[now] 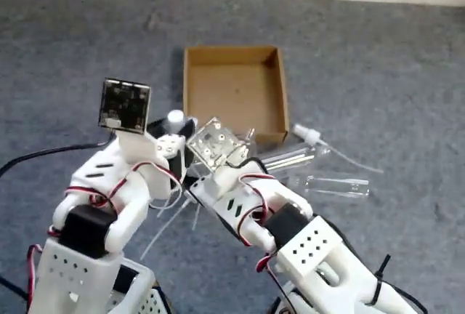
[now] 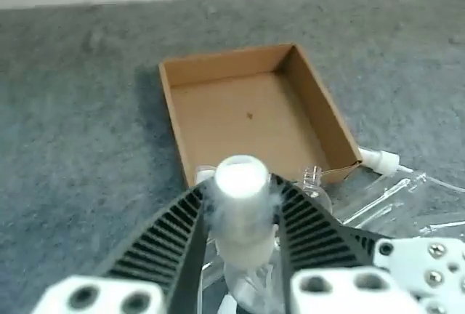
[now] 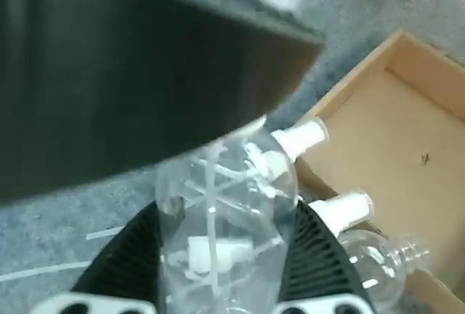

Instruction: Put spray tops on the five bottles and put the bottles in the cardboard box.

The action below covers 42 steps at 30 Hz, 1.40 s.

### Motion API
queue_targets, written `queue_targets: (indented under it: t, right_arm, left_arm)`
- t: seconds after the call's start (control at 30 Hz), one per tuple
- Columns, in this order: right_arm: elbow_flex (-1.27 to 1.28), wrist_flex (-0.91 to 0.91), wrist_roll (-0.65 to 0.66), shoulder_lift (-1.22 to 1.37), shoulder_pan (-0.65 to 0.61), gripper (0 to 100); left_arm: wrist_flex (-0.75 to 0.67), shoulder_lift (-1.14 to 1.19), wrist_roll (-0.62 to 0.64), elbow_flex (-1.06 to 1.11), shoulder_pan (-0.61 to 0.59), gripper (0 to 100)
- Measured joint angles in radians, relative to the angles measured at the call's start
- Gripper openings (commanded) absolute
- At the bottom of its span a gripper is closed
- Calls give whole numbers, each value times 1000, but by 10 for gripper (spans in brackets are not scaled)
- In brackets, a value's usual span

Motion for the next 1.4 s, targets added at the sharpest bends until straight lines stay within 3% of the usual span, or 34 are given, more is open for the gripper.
queue_targets:
  t: [0.47,0.67,1.07,1.27,1.4]
  right_arm:
    - [2,0,-2,-37,0,3]
    - [3,2,-144,-84,0,3]
    - [2,-78,-175,-97,95,3]
    - [-8,-107,-176,-71,198,3]
    - [-147,-109,-176,68,241,3]
  left_arm:
    - [-6,-9,-14,44,14,16]
    - [-8,-12,-14,34,11,136]
    - [-6,-21,-14,41,5,145]
    - [2,-193,-29,69,-129,145]
    - [2,-288,-117,146,-152,145]
